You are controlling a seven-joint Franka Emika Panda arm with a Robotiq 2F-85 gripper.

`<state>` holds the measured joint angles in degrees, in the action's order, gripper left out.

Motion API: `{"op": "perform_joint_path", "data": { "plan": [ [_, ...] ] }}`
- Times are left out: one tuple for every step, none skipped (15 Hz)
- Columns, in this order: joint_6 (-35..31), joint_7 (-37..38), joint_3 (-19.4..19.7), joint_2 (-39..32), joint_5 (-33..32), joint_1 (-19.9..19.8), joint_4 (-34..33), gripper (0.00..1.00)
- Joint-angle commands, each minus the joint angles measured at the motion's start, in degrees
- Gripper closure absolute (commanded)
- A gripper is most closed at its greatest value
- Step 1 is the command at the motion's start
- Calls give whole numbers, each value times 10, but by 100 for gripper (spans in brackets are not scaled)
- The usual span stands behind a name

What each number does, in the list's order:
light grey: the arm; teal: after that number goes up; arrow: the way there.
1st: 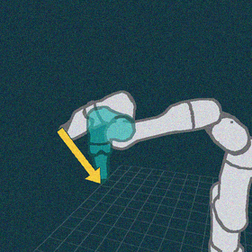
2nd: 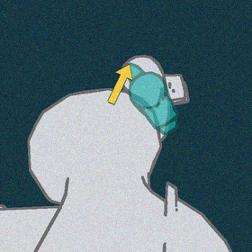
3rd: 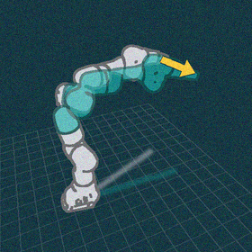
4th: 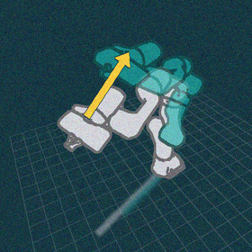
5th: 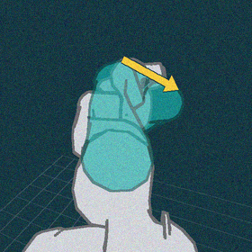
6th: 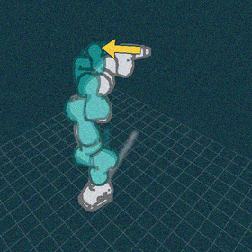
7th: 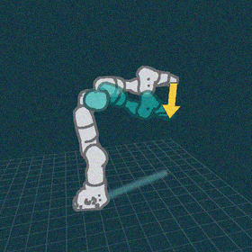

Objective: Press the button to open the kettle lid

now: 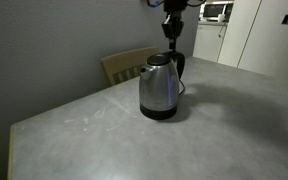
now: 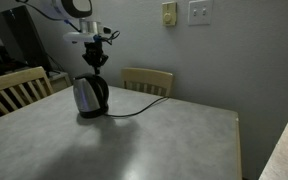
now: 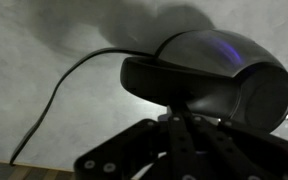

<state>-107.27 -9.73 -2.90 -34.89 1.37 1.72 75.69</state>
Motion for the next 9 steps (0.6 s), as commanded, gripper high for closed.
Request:
{"op": "perform_joint_path", "data": {
  "plan": [
    [17, 12, -3, 10, 2, 2, 5, 100],
    [19, 13, -3, 11, 2, 3, 6, 100],
    [21, 15, -4, 11, 2, 3, 5, 100],
    [22, 15, -4, 9, 4, 2, 4, 100],
    [24, 17, -4, 8, 5, 2, 3, 100],
    [26, 18, -5, 7, 7, 1, 3, 100],
    [28, 20, -5, 7, 10, 0, 3, 100],
    [32, 23, -5, 6, 12, 0, 2, 100],
    [35, 25, -5, 6, 13, 0, 2, 100]
  ]
}}
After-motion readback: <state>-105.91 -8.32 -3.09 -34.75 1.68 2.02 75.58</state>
